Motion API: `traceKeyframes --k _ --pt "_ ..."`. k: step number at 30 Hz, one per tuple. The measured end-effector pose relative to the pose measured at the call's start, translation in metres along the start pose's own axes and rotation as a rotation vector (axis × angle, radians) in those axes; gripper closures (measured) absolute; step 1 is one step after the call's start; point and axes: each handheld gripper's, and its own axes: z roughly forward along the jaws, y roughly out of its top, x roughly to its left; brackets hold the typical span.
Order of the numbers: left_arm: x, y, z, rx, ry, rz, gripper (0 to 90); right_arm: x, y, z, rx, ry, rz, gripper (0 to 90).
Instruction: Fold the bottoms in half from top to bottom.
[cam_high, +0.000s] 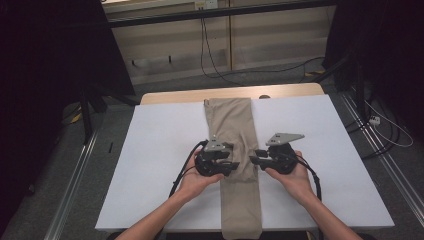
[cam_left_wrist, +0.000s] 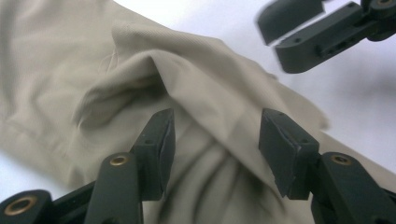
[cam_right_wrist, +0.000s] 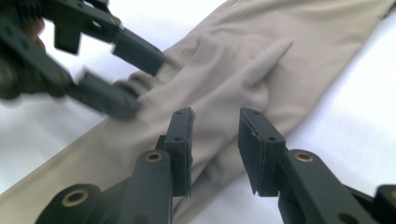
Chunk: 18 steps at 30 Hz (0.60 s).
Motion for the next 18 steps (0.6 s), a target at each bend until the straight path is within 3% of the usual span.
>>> traceKeyframes --k 2,4,5,6,7,9,12,15,18 --pt "0.001 -0.001 0.006 0.017 -0.009 -0.030 50.5 -0.004 0.003 0.012 0.018 -0.020 0.005 58.3" --pt "0.000 -0.004 0.004 0.023 -0.043 -0.043 74.9 -0.008 0.002 0.024 0.041 -0.010 0.023 59.4" --pt "-0.001 -0.004 0.000 0.025 -0.050 -0.042 85.0 -0.009 -0.001 0.029 0.063 -0.008 0.025 63.6" --pt "-0.002 -0.004 -0.004 0.022 -0.057 -0.037 88.8 -0.009 -0.003 0.032 0.075 0.004 0.034 74.6" --pt "-0.003 -0.005 -0.009 0.016 -0.071 -0.035 89.6 -0.008 -0.005 0.032 0.072 0.029 0.040 82.9" --pt "-0.006 -0.007 -0.020 0.005 -0.080 -0.031 89.8 -0.002 -0.005 0.027 0.050 0.045 0.035 88.4" --pt "-0.013 -0.014 -0.037 -0.019 -0.099 -0.035 90.0 0.008 -0.005 0.012 0.019 0.088 0.032 89.1" --pt "-0.025 -0.024 -0.048 -0.021 -0.123 -0.010 89.9 0.021 -0.012 -0.003 0.009 0.116 0.020 89.1" --pt "-0.038 -0.036 -0.054 0.006 -0.155 0.014 89.8 0.034 -0.022 -0.014 0.025 0.143 0.013 88.8"
